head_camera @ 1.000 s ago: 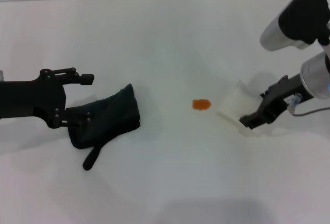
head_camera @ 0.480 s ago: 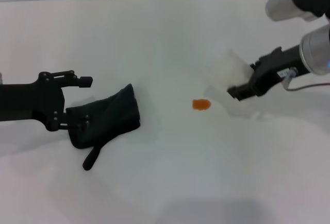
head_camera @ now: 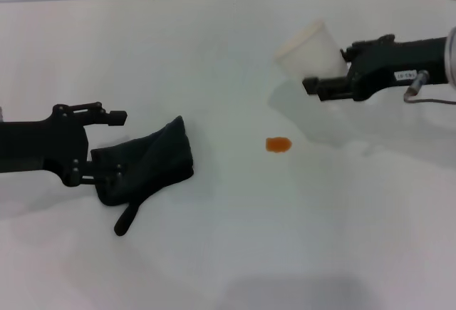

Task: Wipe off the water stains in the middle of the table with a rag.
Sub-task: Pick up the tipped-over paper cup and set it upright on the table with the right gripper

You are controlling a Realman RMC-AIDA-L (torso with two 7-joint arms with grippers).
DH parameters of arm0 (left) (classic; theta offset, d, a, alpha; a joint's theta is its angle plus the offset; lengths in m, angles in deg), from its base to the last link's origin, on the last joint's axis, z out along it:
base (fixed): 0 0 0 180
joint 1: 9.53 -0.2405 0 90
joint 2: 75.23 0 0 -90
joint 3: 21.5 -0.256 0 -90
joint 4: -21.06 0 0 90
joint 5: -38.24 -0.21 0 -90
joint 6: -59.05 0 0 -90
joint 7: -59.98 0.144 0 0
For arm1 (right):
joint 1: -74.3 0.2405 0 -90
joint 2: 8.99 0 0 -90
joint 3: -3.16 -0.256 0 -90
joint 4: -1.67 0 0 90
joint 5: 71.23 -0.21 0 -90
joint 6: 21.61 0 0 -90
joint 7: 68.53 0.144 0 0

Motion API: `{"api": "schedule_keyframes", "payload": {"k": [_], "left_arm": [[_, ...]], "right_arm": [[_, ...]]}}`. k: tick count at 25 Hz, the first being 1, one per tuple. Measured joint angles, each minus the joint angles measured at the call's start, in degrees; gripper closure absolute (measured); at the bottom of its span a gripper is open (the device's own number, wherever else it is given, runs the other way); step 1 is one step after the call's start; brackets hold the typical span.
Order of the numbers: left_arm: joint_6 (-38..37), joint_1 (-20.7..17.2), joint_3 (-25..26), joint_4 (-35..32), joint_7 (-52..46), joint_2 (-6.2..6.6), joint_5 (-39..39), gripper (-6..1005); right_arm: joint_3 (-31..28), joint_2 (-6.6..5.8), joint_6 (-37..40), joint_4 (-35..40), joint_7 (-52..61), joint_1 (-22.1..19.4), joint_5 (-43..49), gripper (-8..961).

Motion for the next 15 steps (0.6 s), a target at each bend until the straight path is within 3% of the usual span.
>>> {"api": "schedule_keyframes", "payload": {"k": [8,15], "left_arm": [[0.1,-0.4,0.2,0.0,0.5,-0.36,0.0,190],[0.7,-0.5,0.2,0.5,0.5,-0.66,0.0,192]], "right_arm": [[-6.3,0.0,-2.5,-15.9,-19.7,-1.6,-19.6,263],[-11.9,0.0,-2.4,-30.1,-35.3,-1.2,-30.4,262]]}}
